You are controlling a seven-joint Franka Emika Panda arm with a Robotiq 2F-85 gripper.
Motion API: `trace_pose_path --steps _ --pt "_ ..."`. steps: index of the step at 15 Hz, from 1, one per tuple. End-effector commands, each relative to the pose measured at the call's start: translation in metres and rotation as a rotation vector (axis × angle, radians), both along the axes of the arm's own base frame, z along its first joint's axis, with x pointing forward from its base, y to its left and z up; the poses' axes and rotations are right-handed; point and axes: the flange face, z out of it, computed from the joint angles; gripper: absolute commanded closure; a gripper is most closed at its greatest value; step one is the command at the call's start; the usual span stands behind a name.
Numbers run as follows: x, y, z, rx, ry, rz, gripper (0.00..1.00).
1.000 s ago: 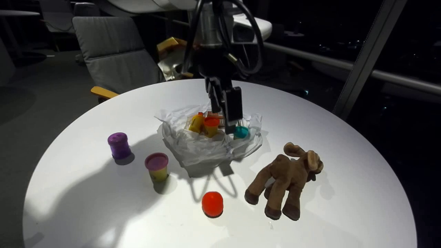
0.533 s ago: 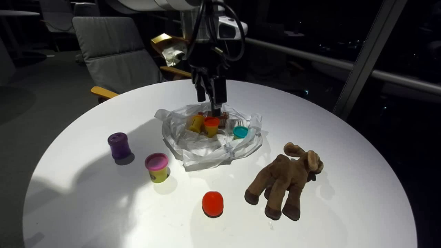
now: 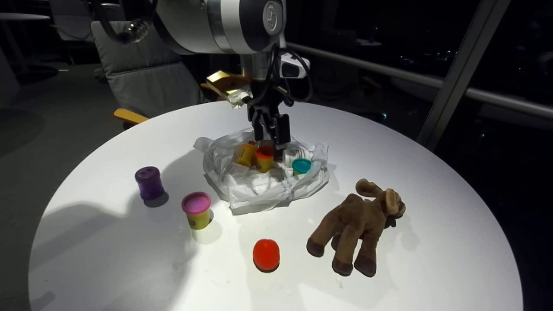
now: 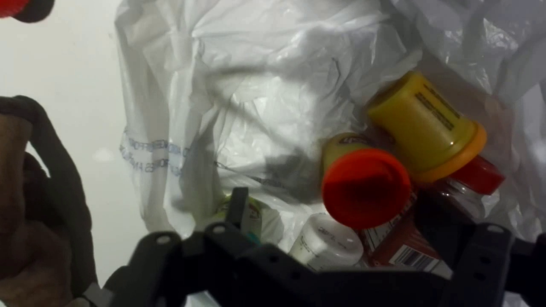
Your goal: Pick up all the objects from the plastic and put them on the table
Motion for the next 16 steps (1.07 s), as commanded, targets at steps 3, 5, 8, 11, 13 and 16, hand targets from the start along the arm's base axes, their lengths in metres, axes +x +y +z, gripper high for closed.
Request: trace_pose_path --steps 3,5,8,11,13,16 --pt "0.029 0.007 -0.007 0.018 -0.017 0.019 0.0" --pt "0.031 0.009 -0.013 0.03 -0.01 0.021 0.0" --pt "0.033 0.01 -0.019 0.037 -0.004 0.027 0.04" --pt "0.032 0.008 -0.018 0.045 -0.007 0.024 0.3" --pt "0.031 0.005 -0.016 0.049 -0.01 0.015 0.45" --pt "0.027 0.002 -0.015 0.054 -0.014 0.002 0.69"
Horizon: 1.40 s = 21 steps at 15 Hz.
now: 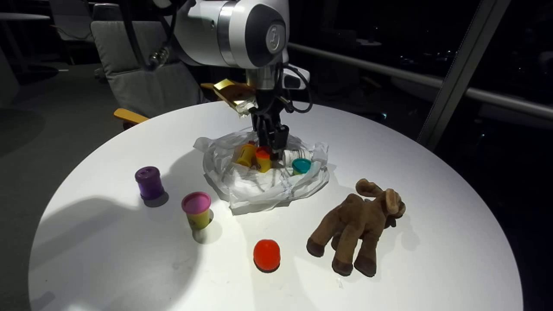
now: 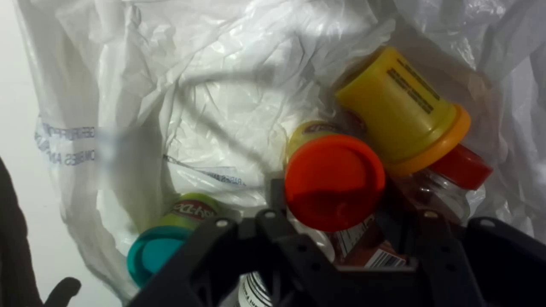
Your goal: Pick up all the objects from the plastic and put them on the table
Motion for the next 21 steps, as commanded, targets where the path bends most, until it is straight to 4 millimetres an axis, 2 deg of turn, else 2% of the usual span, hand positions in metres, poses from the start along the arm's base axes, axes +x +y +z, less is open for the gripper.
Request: trace_pose_path --steps 1,4,7,9,13,15,18,21 --pt "-0.001 -0.005 0.01 0.027 -0.008 -0.013 0.72" --pt "-0.007 -0.009 0.022 0.03 -0.016 -0.035 0.72" --pt "-0.022 -0.014 0.057 0.016 -0.042 -0.045 0.72" --pt "-0.043 -0.017 0.085 0.009 -0.046 -0.043 0.72" --pt "-0.097 -0.007 0.117 0.025 -0.046 -0.008 0.72" --pt "-0.124 0.0 0.121 0.049 -0.037 0.021 0.72" --pt "-0.156 0.016 0.113 0.063 -0.025 0.095 0.72" --pt "-0.173 0.033 0.096 0.049 -0.029 0.16 0.72"
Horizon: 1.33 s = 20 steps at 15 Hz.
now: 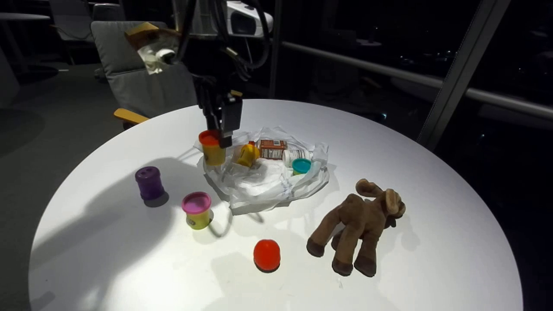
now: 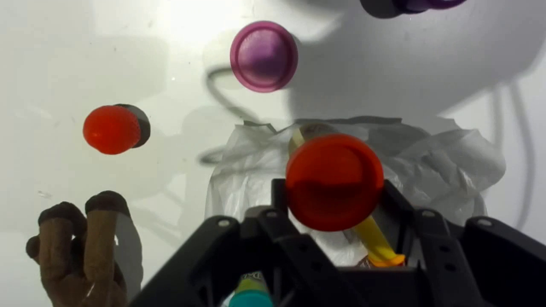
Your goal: Pick up all the objects from the plastic and put them on the table
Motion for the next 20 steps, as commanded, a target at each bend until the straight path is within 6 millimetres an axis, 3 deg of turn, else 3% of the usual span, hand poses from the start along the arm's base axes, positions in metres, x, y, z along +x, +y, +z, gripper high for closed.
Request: trace_pose_path --steps 1,8,13,16,20 --pt "-0.023 0.015 -0.008 -0.007 -0.036 0.079 0.72" --pt "-0.032 0.01 -0.04 -0.071 -0.045 0.118 0.72" --pt "-0.034 0.034 -0.03 -0.081 -0.128 0.18 0.72" --pt "-0.037 0.053 -0.037 -0.071 -0.128 0.225 0.72" --pt "-0.051 0.068 -0.076 -0.06 -0.041 0.253 0.72"
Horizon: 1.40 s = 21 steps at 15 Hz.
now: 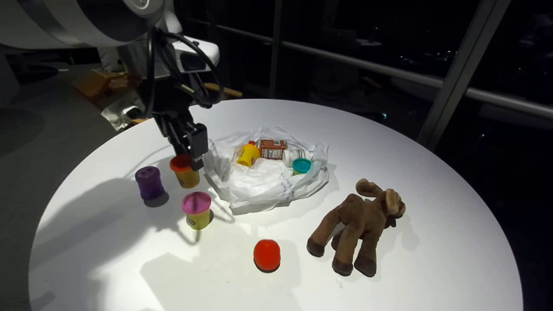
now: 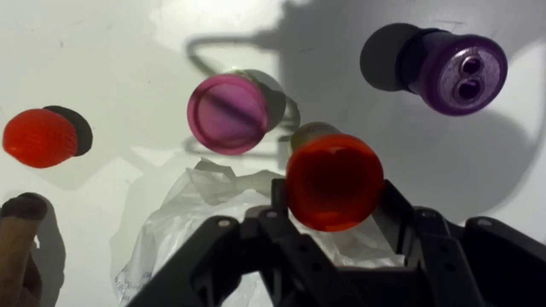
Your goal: Pick up all the objects from the plastic and put them on the table
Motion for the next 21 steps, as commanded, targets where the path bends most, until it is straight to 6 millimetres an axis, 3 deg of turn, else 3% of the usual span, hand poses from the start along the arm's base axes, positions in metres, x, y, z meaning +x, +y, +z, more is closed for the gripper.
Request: trace_pose_path --steps 1,5,6,10,13,15,21 --pt "-0.011 0.011 -0.027 0.002 0.042 0.023 0.72" --pt "-0.014 0.017 -0.037 -0.003 0.061 0.038 0.72" --pt "-0.012 0.015 -0.033 -0.002 0.054 0.035 0.26" --pt "0.008 0.005 0.006 -0.015 -0.019 0.04 0.01" --pt "0.038 -0.007 0.032 -0.055 -0.049 0.087 0.0" --pt "0.061 -0.015 0.037 -0.055 -0.052 0.093 0.0" --pt "0.113 -0.042 0.003 -0.063 0.003 0.091 0.0"
